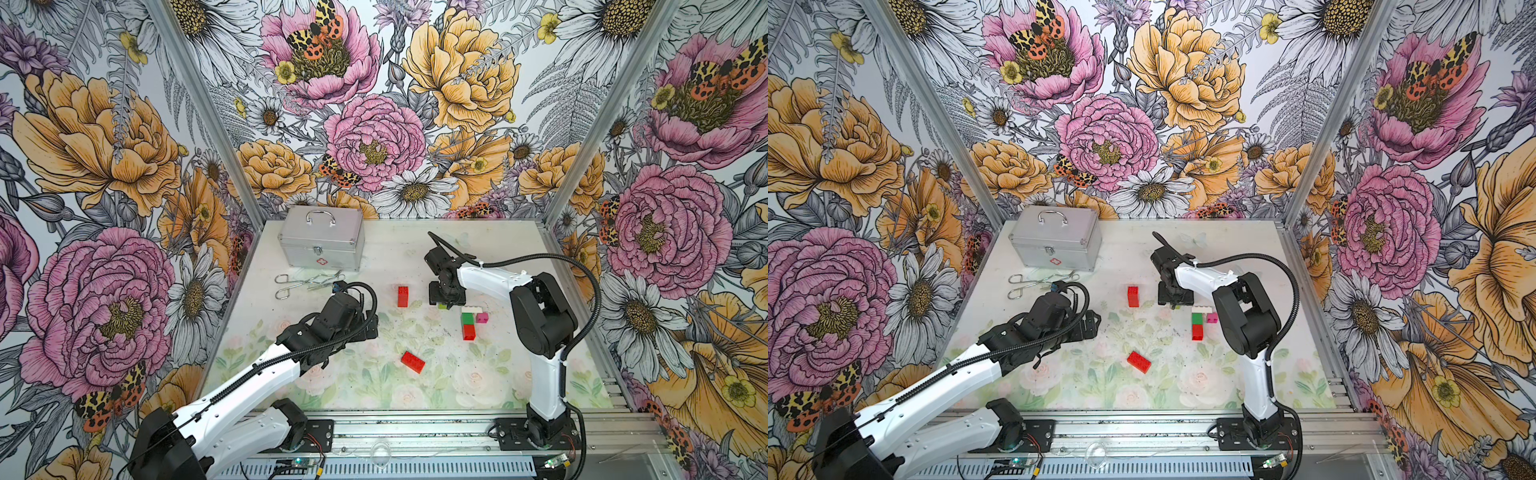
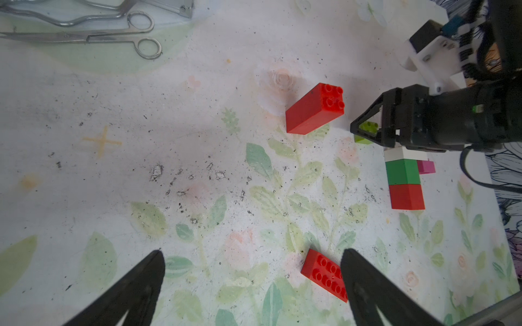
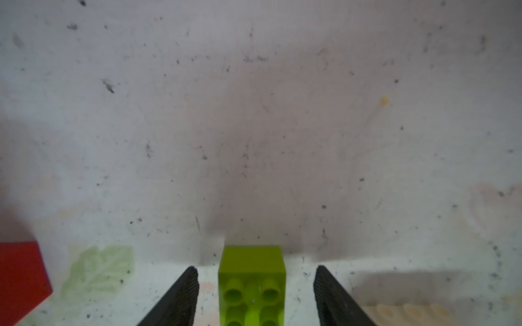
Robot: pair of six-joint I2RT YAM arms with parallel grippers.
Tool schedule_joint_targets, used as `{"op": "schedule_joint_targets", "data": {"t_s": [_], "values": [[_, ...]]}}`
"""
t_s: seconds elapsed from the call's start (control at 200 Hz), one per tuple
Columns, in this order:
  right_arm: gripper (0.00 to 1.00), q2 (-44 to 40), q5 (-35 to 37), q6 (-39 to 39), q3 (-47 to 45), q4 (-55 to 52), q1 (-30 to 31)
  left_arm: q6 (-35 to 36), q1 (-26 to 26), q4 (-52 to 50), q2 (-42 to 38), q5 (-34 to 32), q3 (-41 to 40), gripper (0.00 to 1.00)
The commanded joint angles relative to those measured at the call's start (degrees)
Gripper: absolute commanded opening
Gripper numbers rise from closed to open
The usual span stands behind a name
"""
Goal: Assemble the letter r with lego
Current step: Place the lego brick at the center of the board, then pick up the lego brick from the center of the board.
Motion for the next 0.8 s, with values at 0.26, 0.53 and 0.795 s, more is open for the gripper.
{"op": "schedule_joint_targets", "data": {"t_s": [0.26, 0.53, 0.795], "values": [[0.74, -16.6, 3.3, 25.5, -8.5, -6.5, 18.1, -3.5, 0.8, 0.8, -10.1, -0.3, -10.4, 0.99], [0.83, -15.7, 3.8, 42.3, -11.5, -6.5, 29.4, -4.5, 0.8, -0.1, -18.1, -1.5, -14.5, 0.99], [0.85, -14.0, 0.6, 50.3, -14.2, -1.1, 32.3, -4.2, 0.9, -0.7, -20.6, -1.1, -14.5, 0.99]]}}
